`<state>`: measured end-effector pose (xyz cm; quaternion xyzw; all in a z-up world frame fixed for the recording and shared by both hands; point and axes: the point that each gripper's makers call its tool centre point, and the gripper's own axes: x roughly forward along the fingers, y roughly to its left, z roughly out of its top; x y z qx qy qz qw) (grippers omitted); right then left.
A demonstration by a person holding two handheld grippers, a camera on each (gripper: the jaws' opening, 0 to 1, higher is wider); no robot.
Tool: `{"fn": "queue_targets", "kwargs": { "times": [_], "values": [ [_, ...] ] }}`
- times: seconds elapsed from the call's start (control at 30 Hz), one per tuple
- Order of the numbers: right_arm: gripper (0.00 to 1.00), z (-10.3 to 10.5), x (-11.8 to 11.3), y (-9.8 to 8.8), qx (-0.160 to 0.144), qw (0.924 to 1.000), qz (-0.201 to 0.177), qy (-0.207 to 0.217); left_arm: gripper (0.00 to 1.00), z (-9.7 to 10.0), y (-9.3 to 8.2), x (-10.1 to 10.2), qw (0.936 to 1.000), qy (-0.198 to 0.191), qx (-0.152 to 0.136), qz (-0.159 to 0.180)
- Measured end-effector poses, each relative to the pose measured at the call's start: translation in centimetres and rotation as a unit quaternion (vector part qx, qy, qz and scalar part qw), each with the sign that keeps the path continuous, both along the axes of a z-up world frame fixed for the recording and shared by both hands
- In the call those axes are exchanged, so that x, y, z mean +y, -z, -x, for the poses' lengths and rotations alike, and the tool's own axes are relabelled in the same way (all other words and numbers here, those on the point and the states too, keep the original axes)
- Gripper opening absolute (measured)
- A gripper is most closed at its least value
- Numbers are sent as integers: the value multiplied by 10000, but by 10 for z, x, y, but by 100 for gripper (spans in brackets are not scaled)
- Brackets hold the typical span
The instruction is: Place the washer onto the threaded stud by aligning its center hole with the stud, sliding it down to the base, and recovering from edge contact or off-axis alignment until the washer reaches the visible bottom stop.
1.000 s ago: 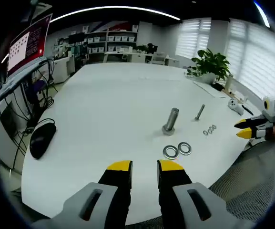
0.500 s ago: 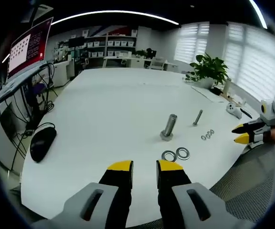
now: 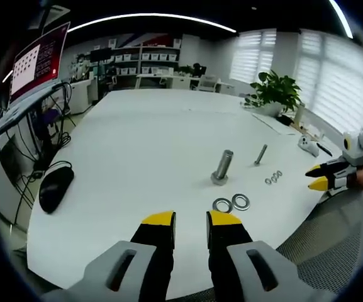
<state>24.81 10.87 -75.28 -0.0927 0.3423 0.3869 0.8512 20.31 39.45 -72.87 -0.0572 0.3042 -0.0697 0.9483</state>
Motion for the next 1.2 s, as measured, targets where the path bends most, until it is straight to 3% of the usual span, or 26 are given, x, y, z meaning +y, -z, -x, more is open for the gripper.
{"fn": "queue_targets", "kwargs": {
  "times": [1.2],
  "values": [
    [37,4,0,6,88,9998,152,-92,18,-1,-4,-1,9999,36,-133,41]
  ]
}}
